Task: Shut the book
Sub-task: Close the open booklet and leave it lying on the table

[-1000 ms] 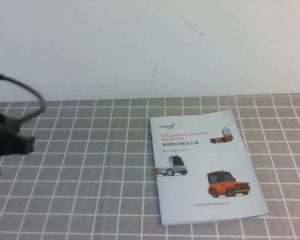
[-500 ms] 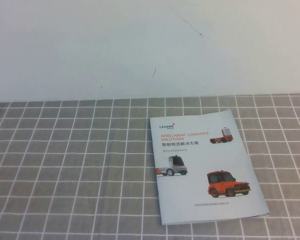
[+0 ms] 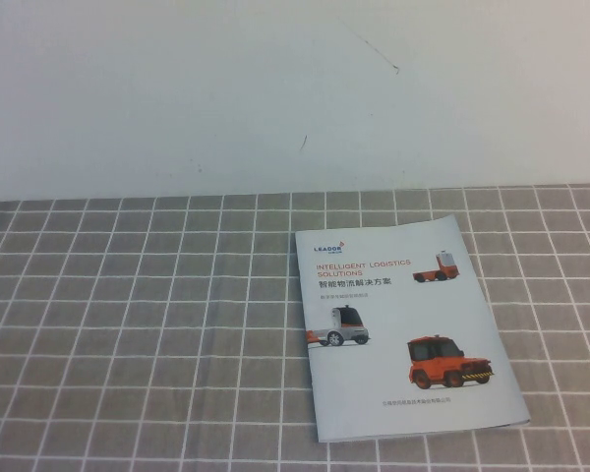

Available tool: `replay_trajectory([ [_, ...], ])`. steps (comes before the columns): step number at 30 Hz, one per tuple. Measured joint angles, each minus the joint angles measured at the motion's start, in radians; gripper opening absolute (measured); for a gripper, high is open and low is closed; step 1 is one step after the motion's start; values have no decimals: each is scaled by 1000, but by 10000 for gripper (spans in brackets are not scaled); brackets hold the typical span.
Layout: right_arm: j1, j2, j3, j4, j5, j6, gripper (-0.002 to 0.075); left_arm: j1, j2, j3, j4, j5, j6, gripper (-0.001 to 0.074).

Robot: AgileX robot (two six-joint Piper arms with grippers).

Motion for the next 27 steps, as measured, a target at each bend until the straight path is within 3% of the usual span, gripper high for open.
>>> replay_trajectory([
  [27, 8, -6, 0, 36, 10, 0, -3, 0, -12, 35, 26, -1, 0, -4],
])
